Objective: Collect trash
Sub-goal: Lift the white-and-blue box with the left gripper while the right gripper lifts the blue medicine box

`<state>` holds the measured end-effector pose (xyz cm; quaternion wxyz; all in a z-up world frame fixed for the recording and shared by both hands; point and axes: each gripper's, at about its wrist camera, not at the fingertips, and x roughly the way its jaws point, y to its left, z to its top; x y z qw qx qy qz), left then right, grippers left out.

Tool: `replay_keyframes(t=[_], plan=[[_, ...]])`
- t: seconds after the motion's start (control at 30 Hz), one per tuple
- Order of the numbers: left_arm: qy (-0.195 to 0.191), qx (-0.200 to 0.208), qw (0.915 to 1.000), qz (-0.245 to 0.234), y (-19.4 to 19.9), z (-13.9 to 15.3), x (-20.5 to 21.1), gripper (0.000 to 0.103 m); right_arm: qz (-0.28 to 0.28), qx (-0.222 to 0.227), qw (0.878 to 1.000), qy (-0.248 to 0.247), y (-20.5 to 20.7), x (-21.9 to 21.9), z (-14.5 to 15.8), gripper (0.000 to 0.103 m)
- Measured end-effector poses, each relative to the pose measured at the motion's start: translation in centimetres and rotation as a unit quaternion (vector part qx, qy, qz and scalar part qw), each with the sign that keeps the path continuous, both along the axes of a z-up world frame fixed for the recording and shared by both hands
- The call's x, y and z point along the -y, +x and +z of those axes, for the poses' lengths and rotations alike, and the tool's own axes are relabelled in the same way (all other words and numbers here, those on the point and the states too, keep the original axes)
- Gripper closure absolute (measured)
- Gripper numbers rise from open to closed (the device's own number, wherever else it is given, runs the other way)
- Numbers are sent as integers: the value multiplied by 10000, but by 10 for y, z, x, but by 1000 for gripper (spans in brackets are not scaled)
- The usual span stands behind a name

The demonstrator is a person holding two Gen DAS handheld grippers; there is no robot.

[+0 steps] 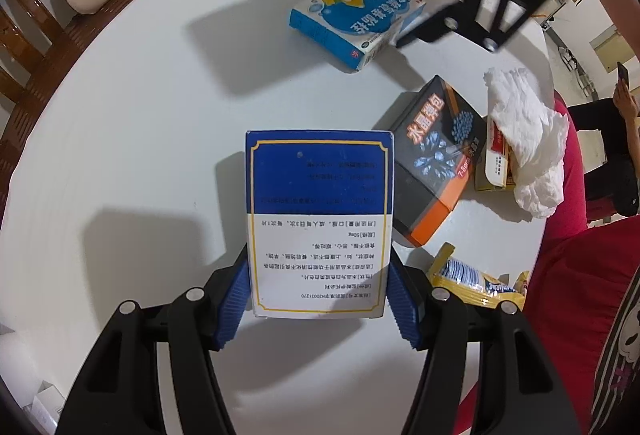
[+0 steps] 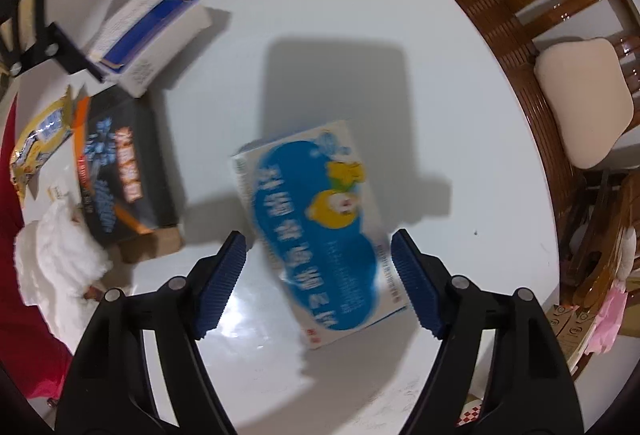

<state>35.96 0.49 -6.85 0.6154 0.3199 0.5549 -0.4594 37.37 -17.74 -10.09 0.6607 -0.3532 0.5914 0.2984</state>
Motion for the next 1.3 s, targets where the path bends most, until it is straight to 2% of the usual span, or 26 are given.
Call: replay_keyframes(t=[0.13,0.27,0.43,0.5,0.57,0.7,0.8,0.87,0.97,1.03,1.1,1.13,1.3], plan=[[-7,43,10000,-7,0,-1,1,43,-195,-301,9990,276,10,9,-2,34],[-105,28,9998,194,-4,6,7,44,-236,-283,9985,410,12,13,-1,36],[-179,56,9979,618,5,5,6,44,-323,-3,9986,430,-1,9,5,38],[-158,114,9963,840,10,5,3,44,-391,200,9982,399,-7,8,10,38],[-169,248,9940,1053,13,9,-1,44,-619,627,9954,364,-13,11,21,38],[-385,454,9888,1368,7,25,-7,44,-1112,1380,9817,694,-28,18,63,38],[-570,673,9842,1533,-3,48,-14,44,-1432,1881,9675,903,-46,21,98,38],[-657,909,9797,1662,-15,67,-14,44,-1705,2376,9520,898,-66,20,123,38],[-827,1253,9700,1915,-43,89,-14,44,-1972,2596,9388,1111,-93,20,149,38],[-1006,1328,9624,2147,-65,101,-17,44,-2076,2656,9334,1232,-116,16,163,38],[-1097,1377,9561,2344,-79,110,-24,44,-2121,2863,9272,1156,-132,7,171,38],[-1198,1432,9499,2506,-93,114,-28,44,-2135,2857,9263,1217,-140,6,174,38],[-1266,1662,9436,2568,-159,124,-26,44,-2330,2800,9193,1490,-191,-7,182,38]])
